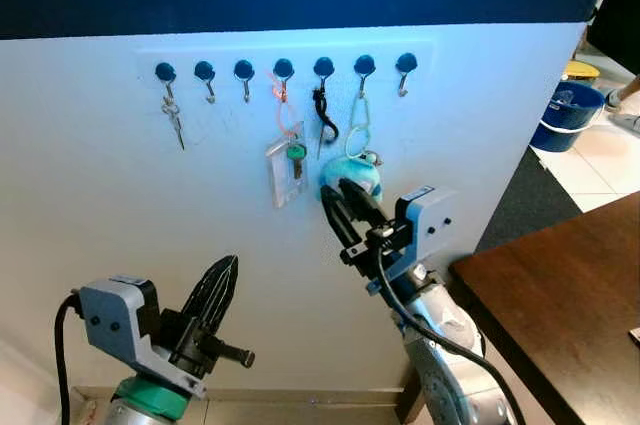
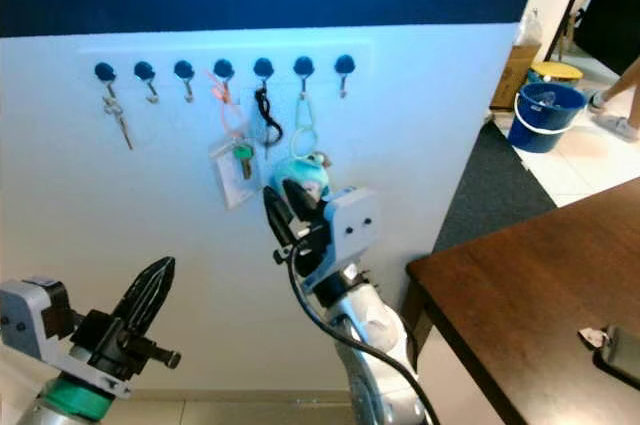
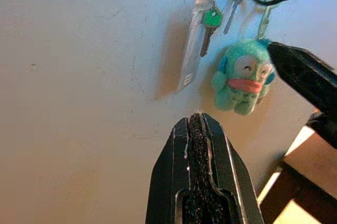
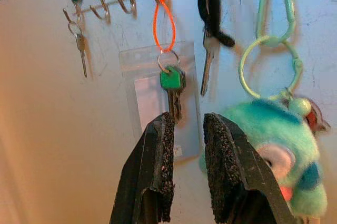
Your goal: Hang keys on a hook
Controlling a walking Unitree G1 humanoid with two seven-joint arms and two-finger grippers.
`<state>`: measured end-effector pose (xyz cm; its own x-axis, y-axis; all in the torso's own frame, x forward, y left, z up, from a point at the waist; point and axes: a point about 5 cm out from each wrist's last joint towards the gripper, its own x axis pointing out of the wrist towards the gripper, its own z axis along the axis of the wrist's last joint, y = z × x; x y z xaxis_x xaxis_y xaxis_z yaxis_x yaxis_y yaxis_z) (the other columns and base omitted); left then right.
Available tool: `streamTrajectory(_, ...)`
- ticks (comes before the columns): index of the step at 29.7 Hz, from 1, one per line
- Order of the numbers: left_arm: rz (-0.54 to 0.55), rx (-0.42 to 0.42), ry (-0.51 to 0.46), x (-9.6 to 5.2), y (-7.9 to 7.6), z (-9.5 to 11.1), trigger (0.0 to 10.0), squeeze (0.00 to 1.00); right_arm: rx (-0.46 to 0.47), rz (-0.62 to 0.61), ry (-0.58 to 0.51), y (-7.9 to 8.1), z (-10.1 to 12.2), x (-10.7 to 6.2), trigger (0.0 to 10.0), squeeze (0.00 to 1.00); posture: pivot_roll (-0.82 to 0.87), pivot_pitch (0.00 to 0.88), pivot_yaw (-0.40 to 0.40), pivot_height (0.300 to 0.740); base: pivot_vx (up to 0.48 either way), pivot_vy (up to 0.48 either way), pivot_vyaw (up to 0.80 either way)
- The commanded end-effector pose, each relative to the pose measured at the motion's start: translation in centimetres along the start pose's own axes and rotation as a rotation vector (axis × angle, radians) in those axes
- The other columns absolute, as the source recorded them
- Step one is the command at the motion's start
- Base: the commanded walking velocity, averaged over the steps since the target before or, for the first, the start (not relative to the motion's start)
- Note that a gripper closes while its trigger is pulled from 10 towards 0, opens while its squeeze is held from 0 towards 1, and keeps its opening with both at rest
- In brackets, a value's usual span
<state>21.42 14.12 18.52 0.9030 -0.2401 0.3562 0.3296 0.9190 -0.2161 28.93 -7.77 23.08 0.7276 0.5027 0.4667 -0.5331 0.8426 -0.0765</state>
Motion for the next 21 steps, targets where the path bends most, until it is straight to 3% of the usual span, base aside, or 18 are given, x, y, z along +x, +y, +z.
streamTrajectory(1, 0.032, 0.029, 0.026, -0.3, 0.6, -0.4, 10.0, 0.0, -0.003, 0.011, 0.043, 0.3, -0.9, -0.4, 10.0, 0.0, -0.08, 0.062, 0.139, 0.74, 0.0, 0.0, 0.0)
streamTrajectory(6, 0.098, 0.068, 0.053, -0.4, 1.4, -1.0, 10.0, 0.0, -0.013, 0.016, 0.137, 0.2, -2.4, -1.2, 10.0, 0.0, -0.08, 0.061, 0.139, 0.74, 0.0, 0.0, 0.0)
streamTrajectory(9, 0.164, 0.111, 0.086, -0.5, 2.1, -1.5, 10.0, 0.0, -0.02, 0.039, 0.261, 0.3, -4.6, -2.4, 10.0, 0.0, -0.08, 0.058, 0.135, 0.74, 0.0, 0.0, 0.0)
streamTrajectory(12, 0.182, 0.126, 0.095, -0.6, 2.3, -1.7, 10.0, 0.0, -0.012, 0.04, 0.297, 0.3, -5.3, -2.8, 10.0, 0.0, -0.08, 0.058, 0.135, 0.74, 0.0, 0.0, 0.0)
streamTrajectory(16, 0.351, 0.229, 0.172, -1.2, 4.2, -3.5, 10.0, 0.0, 0.026, 0.02, 0.41, 0.3, -7.8, -4.0, 10.0, 0.0, -0.07, 0.063, 0.124, 0.74, 0.0, 0.0, 0.0)
streamTrajectory(19, 0.351, 0.229, 0.172, -1.2, 4.2, -3.5, 10.0, 0.0, 0.026, 0.02, 0.41, 0.3, -7.8, -4.0, 10.0, 0.0, -0.07, 0.063, 0.124, 0.74, 0.0, 0.0, 0.0)
streamTrajectory(20, 0.455, 0.282, 0.232, -1.9, 5.4, -5.2, 10.0, 0.0, 0.048, -0.023, 0.426, 0.3, -8.8, -4.7, 10.0, 0.0, -0.07, 0.062, 0.118, 0.74, 0.0, 0.0, 0.0)
streamTrajectory(21, 0.455, 0.282, 0.232, -1.9, 5.4, -5.2, 10.0, 0.0, 0.048, -0.023, 0.426, 0.3, -8.8, -4.7, 10.0, 0.0, -0.07, 0.062, 0.118, 0.74, 0.0, 0.0, 0.0)
